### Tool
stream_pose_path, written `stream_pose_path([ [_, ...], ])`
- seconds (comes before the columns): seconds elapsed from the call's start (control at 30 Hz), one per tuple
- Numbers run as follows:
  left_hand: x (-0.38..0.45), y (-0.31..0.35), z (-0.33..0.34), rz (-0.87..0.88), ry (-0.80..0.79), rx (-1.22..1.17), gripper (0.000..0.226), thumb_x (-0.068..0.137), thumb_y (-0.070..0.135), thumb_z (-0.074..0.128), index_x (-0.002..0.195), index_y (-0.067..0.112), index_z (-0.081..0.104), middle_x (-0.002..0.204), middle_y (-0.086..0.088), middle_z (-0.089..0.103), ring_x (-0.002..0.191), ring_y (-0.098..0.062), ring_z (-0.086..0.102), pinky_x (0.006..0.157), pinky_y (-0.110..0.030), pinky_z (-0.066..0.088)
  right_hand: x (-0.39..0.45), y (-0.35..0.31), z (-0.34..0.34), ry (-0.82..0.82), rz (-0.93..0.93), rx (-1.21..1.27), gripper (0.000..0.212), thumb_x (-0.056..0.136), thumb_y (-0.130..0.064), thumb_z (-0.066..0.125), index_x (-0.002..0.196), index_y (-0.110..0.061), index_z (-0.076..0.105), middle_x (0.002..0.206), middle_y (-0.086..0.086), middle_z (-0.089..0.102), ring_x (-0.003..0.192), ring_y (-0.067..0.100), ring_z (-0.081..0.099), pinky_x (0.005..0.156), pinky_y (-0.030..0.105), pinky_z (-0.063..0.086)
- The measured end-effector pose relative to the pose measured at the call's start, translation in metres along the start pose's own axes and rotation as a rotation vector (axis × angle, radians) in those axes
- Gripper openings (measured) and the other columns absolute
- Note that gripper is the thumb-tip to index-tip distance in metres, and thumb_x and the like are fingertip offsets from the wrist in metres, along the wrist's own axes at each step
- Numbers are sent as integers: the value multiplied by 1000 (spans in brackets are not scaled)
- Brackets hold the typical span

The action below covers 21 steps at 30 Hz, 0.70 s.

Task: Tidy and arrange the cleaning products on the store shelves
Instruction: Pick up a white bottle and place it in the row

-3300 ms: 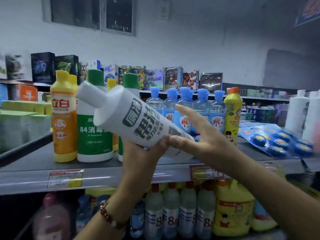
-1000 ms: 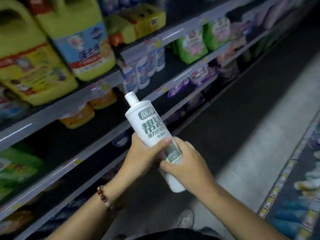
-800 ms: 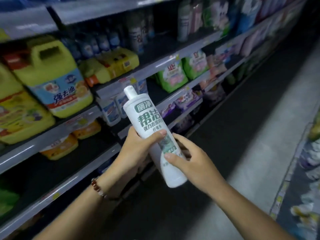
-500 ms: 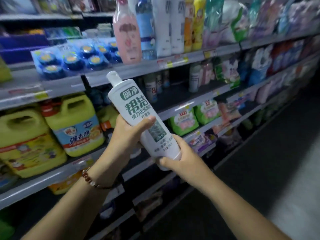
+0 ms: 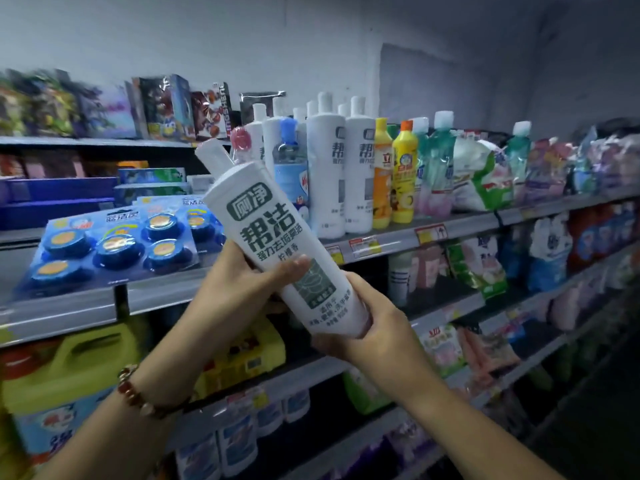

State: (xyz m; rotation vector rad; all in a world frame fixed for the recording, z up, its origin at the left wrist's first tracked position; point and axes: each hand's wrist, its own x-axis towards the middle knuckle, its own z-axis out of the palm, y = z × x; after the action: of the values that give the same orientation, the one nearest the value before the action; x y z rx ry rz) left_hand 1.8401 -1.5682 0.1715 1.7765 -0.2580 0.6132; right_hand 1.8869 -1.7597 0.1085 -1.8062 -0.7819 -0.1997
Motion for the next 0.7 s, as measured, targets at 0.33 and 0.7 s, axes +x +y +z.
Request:
stream_pose_path([
  [0.33, 32, 20, 4, 24, 316, 45, 32, 82, 16, 80, 110, 9, 69, 99, -6, 79, 91, -24, 77, 71, -38, 63, 95, -7, -48, -336, -227, -62, 64, 87, -52, 71, 145, -42, 45, 128, -18, 63, 108, -3, 64, 86, 22, 57],
  [0.7, 16, 52, -3, 152, 655, 206, 32, 69, 24, 79, 98, 13, 67, 94, -3, 79, 87, -24, 77, 71, -50, 64, 265, -79, -64, -142, -369, -453, 79, 94, -32, 60, 160, -22, 18, 161, 7, 35, 138, 30, 45, 107, 41, 39],
])
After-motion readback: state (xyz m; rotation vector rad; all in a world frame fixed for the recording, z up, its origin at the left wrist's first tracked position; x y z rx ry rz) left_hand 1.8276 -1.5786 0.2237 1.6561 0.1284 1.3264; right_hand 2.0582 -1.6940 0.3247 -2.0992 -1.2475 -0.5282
